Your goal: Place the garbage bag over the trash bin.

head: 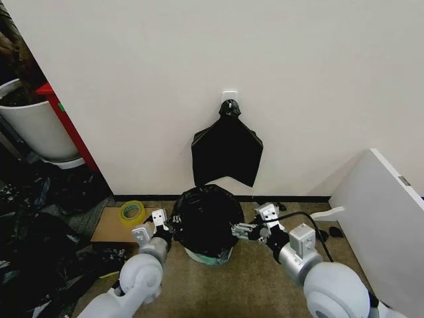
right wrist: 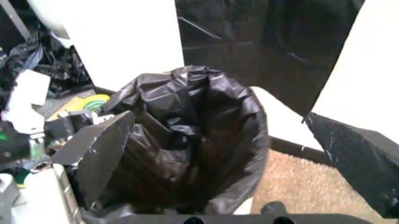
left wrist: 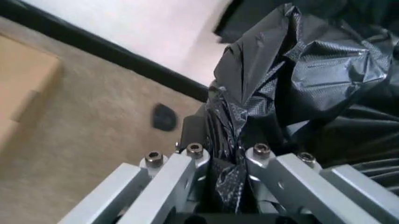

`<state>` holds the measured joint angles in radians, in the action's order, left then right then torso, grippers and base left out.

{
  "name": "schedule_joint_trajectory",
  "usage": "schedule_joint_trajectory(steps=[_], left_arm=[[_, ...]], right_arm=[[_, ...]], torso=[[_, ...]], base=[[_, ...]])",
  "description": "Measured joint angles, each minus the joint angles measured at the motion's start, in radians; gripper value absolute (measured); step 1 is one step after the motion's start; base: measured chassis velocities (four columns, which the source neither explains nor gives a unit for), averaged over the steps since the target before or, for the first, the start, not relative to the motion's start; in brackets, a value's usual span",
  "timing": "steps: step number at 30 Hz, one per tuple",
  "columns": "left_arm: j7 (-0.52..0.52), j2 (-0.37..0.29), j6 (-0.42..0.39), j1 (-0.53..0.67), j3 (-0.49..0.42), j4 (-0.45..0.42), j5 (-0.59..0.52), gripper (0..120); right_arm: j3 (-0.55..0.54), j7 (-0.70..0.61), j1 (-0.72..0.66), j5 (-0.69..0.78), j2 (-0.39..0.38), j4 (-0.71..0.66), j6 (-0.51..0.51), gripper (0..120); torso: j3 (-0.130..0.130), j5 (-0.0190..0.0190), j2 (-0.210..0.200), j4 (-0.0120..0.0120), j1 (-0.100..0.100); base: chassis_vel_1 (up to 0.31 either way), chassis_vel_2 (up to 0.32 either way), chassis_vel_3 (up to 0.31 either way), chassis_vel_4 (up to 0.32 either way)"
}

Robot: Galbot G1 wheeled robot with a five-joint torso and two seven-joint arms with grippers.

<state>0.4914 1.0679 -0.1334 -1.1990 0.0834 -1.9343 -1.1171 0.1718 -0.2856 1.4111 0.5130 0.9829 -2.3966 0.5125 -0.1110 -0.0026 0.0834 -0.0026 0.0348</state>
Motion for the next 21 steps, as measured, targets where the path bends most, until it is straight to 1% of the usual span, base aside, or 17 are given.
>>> schedule_joint_trajectory(steps=[1,3,9,14,16,18,19,20,21], left_arm=[[0.0,0.0,0.0,0.0,0.0,0.0,0.0,4],[-0.026,0.018,0.01,0.01,-0.008,0.019,-0.041,4],[-0.01,0.046,-0.014,0.027,-0.031,0.062,-0.021,4],[-0.008,0.058,-0.018,0.031,-0.035,0.078,-0.012,4],[-0.001,0.06,-0.022,0.032,-0.035,0.079,-0.013,5],[0.018,0.068,-0.037,0.035,-0.036,0.071,-0.017,15],[0.021,0.069,-0.041,0.036,-0.036,0.068,-0.014,16],[0.022,0.069,-0.043,0.039,-0.035,0.064,-0.005,23],[0.021,0.069,-0.044,0.042,-0.035,0.063,0.001,28]], right_arm=[[0.0,0.0,0.0,0.0,0.0,0.0,0.0,100],[0.002,0.004,0.015,-0.016,0.025,0.0,-0.005,100],[0.002,0.005,0.019,-0.029,0.049,0.015,-0.01,100],[0.002,0.01,0.023,-0.036,0.062,0.021,-0.014,100],[0.002,0.011,0.023,-0.037,0.065,0.021,-0.015,100],[0.004,0.012,0.027,-0.038,0.071,0.022,-0.017,100],[0.004,0.012,0.028,-0.038,0.072,0.024,-0.018,100],[0.006,0.013,0.032,-0.041,0.074,0.026,-0.021,100],[0.008,0.014,0.035,-0.043,0.075,0.026,-0.024,100]], torso=[[0.0,0.0,0.0,0.0,0.0],[0.0,0.0001,0.0,0.0003,0.0],[0.0,0.0003,0.0,0.0004,0.0],[0.0,0.0001,0.0,0.0003,0.0],[0.0,0.0001,0.0,0.0004,0.0],[0.0,-0.0002,0.0,0.0003,0.0],[0.0,-0.0001,0.0,0.0003,0.0],[0.0,0.0004,0.0,0.0004,0.0],[0.0,0.0003,0.0,0.0003,0.0]], base=[[0.0,0.0,0.0,0.0],[0.0,0.0,0.0,0.0],[0.0,0.0,0.0,0.0],[0.0,0.0,0.0,0.0],[0.0,0.0,0.0,0.0],[0.0,0.0,0.0,0.0],[0.0,0.0,0.0,0.0],[0.0,0.0,0.0,0.0],[0.0,0.0,0.0,0.0]])
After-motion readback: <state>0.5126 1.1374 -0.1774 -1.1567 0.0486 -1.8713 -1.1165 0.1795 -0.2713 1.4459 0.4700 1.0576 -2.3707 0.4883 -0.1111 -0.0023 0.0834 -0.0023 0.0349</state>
